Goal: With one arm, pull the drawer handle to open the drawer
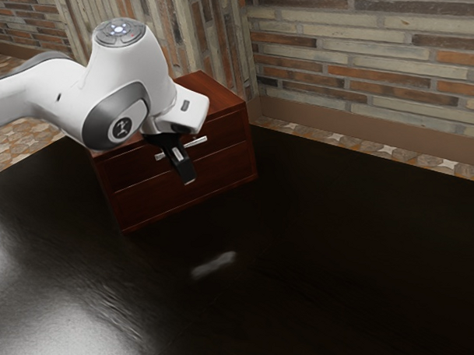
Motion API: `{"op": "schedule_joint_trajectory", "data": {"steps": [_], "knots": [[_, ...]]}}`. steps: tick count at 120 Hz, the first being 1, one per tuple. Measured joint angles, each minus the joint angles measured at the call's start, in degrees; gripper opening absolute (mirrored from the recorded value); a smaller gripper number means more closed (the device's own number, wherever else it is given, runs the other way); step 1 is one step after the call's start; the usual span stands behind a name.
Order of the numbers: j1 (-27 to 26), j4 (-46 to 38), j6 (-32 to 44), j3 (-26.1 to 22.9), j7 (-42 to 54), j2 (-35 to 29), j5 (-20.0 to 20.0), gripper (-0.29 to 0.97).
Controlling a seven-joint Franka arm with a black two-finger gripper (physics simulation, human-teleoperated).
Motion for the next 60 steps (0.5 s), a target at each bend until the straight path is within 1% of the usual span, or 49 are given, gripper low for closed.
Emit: {"op": "schedule_joint_trajectory", "data": {"steps": [19, 60], "knots": [[0.51, 0.5, -0.33, 0.01, -0.36, 1.02, 0.94, 0.68], [-0.87, 3.88, -0.59, 0.11, -0.94, 4.02, 2.33, 0.68]]}}
